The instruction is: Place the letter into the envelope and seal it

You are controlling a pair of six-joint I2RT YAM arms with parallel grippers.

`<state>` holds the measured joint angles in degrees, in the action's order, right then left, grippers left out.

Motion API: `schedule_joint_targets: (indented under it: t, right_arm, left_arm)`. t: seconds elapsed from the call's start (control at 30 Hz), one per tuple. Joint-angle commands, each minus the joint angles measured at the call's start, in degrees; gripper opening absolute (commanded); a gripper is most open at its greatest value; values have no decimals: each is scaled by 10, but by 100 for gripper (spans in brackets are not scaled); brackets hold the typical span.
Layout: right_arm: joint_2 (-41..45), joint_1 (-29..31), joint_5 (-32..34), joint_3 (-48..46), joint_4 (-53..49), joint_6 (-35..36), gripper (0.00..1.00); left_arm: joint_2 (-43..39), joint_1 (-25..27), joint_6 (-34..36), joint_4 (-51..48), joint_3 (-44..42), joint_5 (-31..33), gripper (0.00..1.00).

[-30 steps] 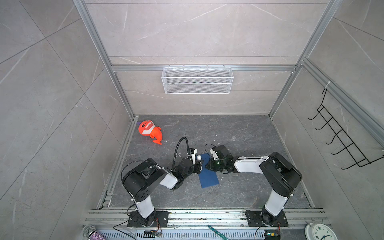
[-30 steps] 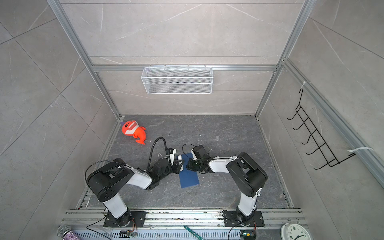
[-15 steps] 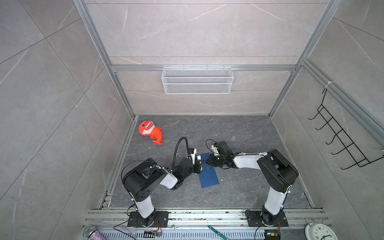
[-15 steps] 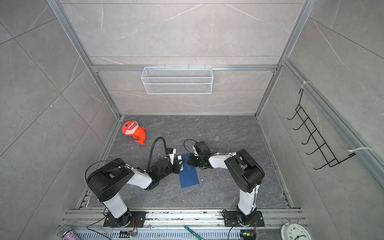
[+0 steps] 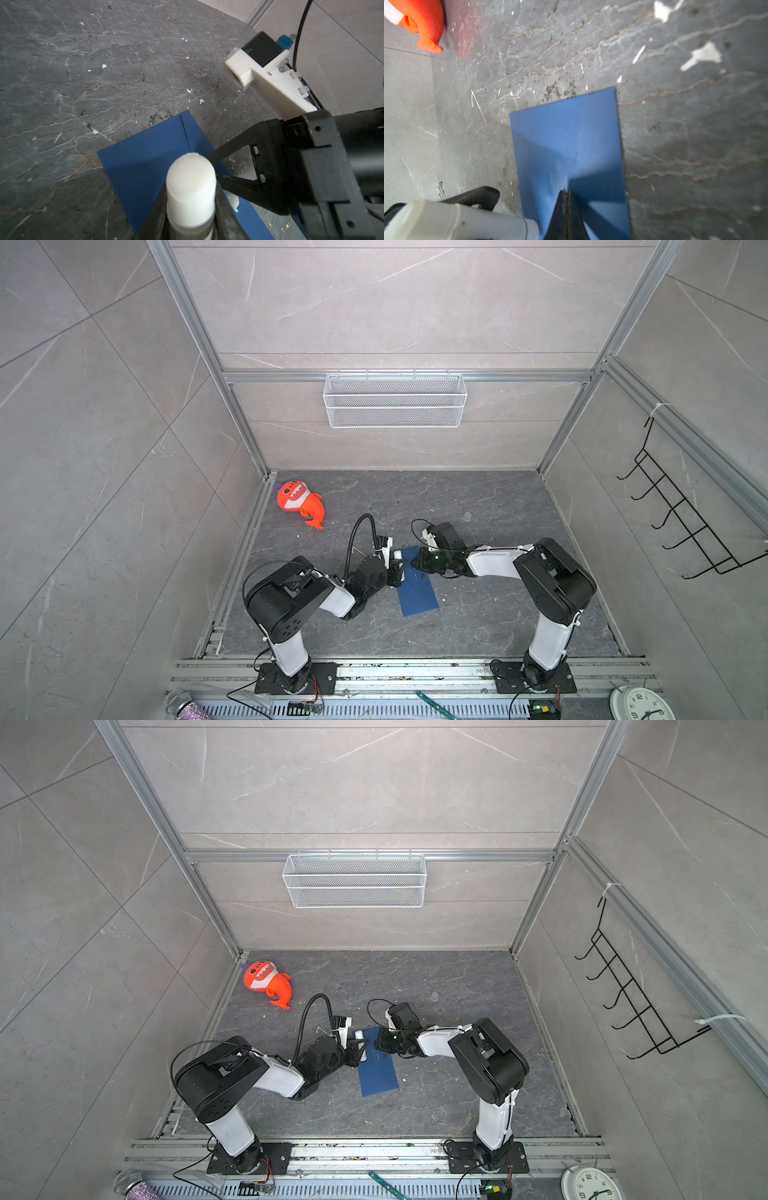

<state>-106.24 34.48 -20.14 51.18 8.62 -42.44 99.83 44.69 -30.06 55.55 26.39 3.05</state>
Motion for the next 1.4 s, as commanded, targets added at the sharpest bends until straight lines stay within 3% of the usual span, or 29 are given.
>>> schedule_joint_targets:
  t: [0.0,1.37]
  right_arm:
    - [3,14,4,-29,-54,13,0]
    - [107,35,4,-176,-74,23,0]
  left_arm:
    - [15,-2,-7,-3,3,12,0]
    - [25,-2,-19,1,9,6,0]
